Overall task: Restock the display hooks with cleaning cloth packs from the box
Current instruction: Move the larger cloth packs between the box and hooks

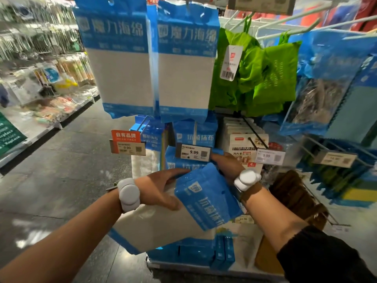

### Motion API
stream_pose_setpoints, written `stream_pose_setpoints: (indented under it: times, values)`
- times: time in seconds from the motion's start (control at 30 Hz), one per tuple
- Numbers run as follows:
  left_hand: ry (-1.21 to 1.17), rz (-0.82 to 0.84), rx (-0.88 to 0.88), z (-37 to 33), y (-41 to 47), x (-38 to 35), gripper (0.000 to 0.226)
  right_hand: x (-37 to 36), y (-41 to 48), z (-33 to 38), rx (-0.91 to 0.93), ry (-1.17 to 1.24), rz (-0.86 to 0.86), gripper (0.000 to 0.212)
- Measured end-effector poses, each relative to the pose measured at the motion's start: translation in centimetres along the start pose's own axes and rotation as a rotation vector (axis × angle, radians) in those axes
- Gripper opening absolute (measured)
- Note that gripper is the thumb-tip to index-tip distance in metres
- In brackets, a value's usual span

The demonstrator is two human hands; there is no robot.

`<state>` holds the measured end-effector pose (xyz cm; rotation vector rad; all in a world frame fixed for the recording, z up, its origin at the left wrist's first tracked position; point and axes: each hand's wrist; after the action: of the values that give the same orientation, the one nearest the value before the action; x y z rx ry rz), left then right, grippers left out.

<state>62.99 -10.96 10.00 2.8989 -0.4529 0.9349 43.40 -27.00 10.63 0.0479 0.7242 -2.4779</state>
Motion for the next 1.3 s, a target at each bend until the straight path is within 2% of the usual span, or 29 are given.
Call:
stream_pose_setpoints:
  times: [0.23,0.37,0.5,0.67,0.97,1.1,1.3]
  values:
    - [0.011,-0.005,-0.036,0.2,0.3,0.4,0.086,-0.8,0.6,1.1,-0.048,-0.102,-0.066,0.028]
    - [-0.009,0.004,-0.016,0.6,0.1,0.7,0.083,-0.8,0.6,0.9,-0.114,-0.057,-0.057,0.029]
    - [-0.014,0.012,-0.027,0.8,0.3,0.8,0.086,-0.6,0.6,1.2,-0.078,-0.082,-0.074,0.023]
    - [-0.025,0.007,-0.039,1.2,0.4,1.5,0.078,-1.2,0.8,1.7,-0.056,-0.040,-0.099,0.017]
    - [-0.087,0.029,-0.074,1.4,0.2,1.4,0.085,-0.6,-0.3,1.3,-0.071,0.060,-0.012,0.023]
    - [-0.098,0.020,-0.089,1.6,0.1,1.4,0.087,-0.3,-0.2,0.9,-0.019,0.063,-0.043,0.023]
    - [-0.119,0.018,-0.068,2.3,0.0,1.4,0.096,-0.5,0.7,0.4,-0.053,0.016,-0.050,0.025]
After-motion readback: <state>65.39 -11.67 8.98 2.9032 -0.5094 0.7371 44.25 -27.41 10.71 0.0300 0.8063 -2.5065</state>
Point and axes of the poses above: each hand's wrist, its own y-axis towards the middle knuckle, its own x-axis out of the back of the hand, z = x × y, and after that the axes turned 12 degrees about -x, right-handed
